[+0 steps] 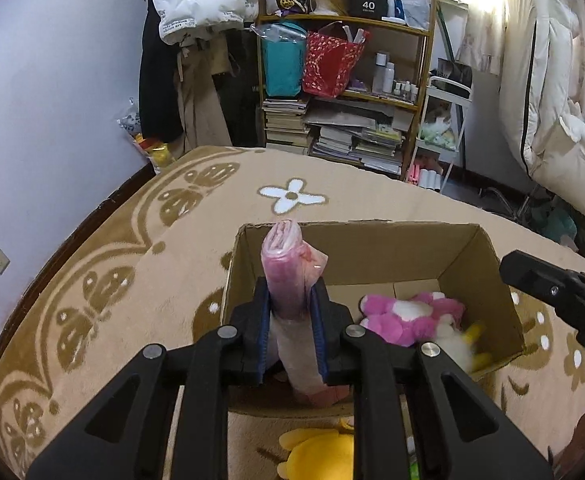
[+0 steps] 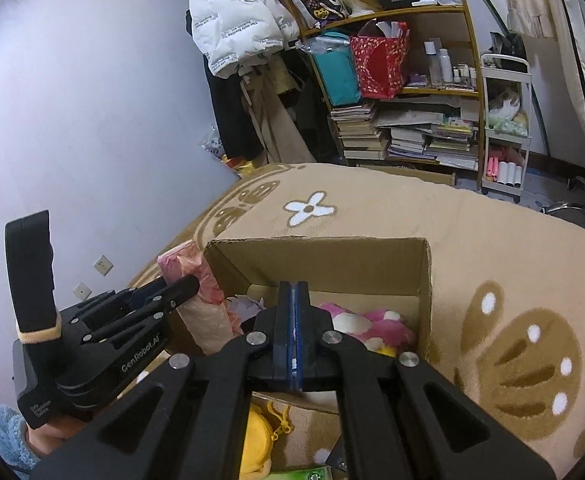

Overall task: Organize soft objects
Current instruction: 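Open both tools to drop the pink roll and pom-pom into the box, then lower both tools toward the swirl cushion and green tissue pack on the rug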

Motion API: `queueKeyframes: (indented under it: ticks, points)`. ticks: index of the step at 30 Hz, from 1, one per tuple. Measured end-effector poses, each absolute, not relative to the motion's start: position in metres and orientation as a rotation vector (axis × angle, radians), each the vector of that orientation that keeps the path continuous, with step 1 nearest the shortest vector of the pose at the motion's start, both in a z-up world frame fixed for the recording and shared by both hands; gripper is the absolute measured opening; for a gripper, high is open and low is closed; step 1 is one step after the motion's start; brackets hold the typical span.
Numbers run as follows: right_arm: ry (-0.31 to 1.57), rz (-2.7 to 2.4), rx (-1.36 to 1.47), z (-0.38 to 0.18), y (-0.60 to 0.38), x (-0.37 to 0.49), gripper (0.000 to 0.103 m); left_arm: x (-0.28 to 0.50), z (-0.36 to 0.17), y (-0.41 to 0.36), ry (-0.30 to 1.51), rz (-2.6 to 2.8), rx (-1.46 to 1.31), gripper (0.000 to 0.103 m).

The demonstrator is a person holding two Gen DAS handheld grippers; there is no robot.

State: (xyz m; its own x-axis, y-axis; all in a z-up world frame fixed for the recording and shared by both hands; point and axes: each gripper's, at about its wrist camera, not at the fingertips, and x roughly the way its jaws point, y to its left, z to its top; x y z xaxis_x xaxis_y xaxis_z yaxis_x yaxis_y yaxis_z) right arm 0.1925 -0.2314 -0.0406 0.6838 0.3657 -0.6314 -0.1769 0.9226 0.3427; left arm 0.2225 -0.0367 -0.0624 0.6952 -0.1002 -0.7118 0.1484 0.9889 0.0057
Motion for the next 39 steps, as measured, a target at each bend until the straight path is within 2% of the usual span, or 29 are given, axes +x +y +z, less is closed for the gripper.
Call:
queueKeyframes:
  ticks: [6,9,10,12,13,14,15,18,20,23,25,31,39]
  points:
    - [0.778,0.278,0.267,-0.04,-0.235,0.194,0.003,0.219,-0.061,-0.033,0.816,-0.126,0.087,0.021]
    - [0.776,0.27,0.267,-0.036,-0.237,0.19,0.006,0.216,-0.058,-0.03,0.825,-0.118,0.083,0.024]
    - [0.778,0.27,0.269,-0.035,-0.237,0.189,0.012,0.214,-0.056,-0.029,0.83,-0.11,0.077,0.027]
    - [0.783,0.267,0.267,-0.031,-0.238,0.189,0.031,0.21,-0.049,-0.027,0.824,-0.109,0.072,0.033]
    - [0.783,0.262,0.263,-0.03,-0.238,0.187,0.047,0.206,-0.044,-0.027,0.811,-0.11,0.074,0.044]
    - [0.78,0.256,0.258,-0.027,-0.239,0.185,0.057,0.202,-0.038,-0.027,0.794,-0.115,0.079,0.05]
    - [0.771,0.247,0.253,-0.024,-0.239,0.182,0.059,0.196,-0.031,-0.029,0.764,-0.118,0.089,0.06]
    - [0.746,0.238,0.253,-0.015,-0.242,0.173,0.067,0.186,-0.018,-0.031,0.735,-0.123,0.095,0.075]
    - [0.751,0.239,0.253,-0.011,-0.244,0.169,0.083,0.182,-0.013,-0.03,0.74,-0.127,0.071,0.083]
    - [0.746,0.221,0.223,-0.004,-0.243,0.16,0.101,0.173,-0.004,-0.024,0.728,-0.112,0.024,0.095]
    - [0.725,0.22,0.205,0.003,-0.243,0.151,0.103,0.166,0.004,-0.02,0.706,-0.098,0.017,0.099]
    - [0.711,0.229,0.202,0.013,-0.245,0.13,0.103,0.148,0.015,-0.009,0.727,-0.075,0.004,0.102]
    - [0.754,0.244,0.212,0.004,-0.244,0.113,0.103,0.118,0.003,0.002,0.776,-0.081,-0.032,0.103]
